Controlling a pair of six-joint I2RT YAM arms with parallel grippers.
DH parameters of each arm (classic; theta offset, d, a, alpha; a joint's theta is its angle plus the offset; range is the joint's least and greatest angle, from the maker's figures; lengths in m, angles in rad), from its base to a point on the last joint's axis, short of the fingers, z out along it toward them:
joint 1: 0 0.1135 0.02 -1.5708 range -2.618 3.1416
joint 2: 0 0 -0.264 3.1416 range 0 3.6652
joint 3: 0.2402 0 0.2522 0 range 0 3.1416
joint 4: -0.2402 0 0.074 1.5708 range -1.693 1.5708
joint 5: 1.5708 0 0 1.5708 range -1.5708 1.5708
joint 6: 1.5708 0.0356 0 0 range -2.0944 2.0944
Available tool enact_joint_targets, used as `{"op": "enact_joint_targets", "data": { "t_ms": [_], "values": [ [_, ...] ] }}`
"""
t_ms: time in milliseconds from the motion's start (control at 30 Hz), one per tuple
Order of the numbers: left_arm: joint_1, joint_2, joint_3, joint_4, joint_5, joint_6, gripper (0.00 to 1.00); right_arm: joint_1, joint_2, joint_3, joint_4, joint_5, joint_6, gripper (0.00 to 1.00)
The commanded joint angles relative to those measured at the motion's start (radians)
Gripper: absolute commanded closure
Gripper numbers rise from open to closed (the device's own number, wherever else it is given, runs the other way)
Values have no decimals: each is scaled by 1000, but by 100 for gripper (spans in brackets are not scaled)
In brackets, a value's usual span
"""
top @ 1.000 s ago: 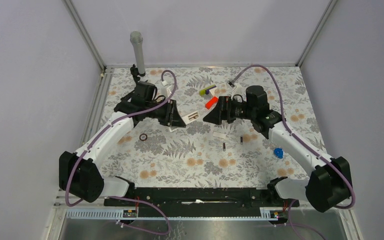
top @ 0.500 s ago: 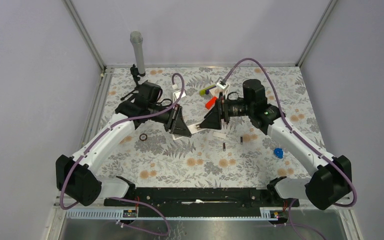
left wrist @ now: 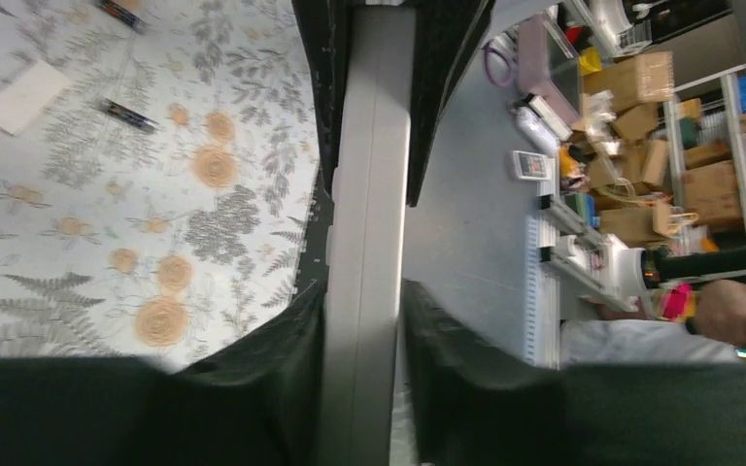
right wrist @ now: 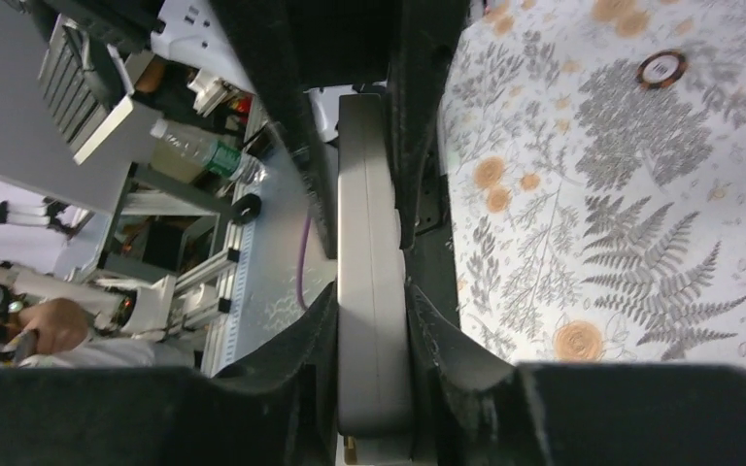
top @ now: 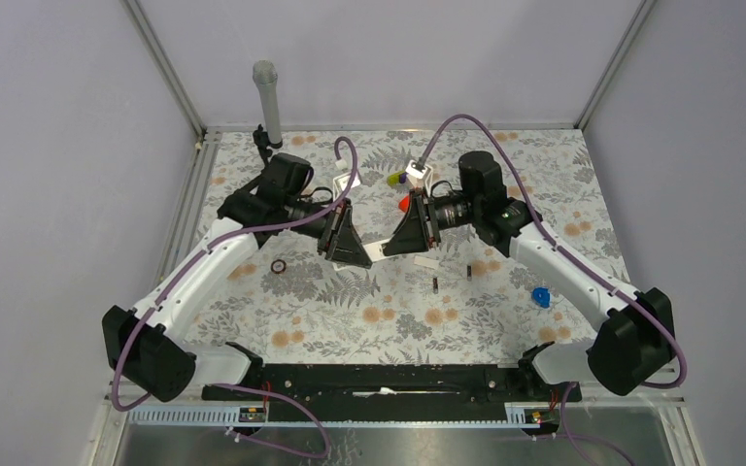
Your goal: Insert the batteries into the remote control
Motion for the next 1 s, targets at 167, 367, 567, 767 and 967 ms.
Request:
{"op": "enact_joint_targets", "data": {
  "t_ms": [167,367,567,767,967],
  "values": [
    [17,-128,26,146,-52,-67,12,8,-77,-39,349,2,277,85],
    [145,-245,-157,686,-86,-547,4,6,-149,-79,469,179,362,85],
    [180,-261,-199,874,-177,-807,21,7,-193,-167,685,377,543,84],
    [165,-277,-317,1235,-285,-1102,29,14,-145,-216,864,479,696,85],
    [96,-294,-337,1204,-440,-1097,41,30,-124,-230,871,586,729,85]
  ]
}}
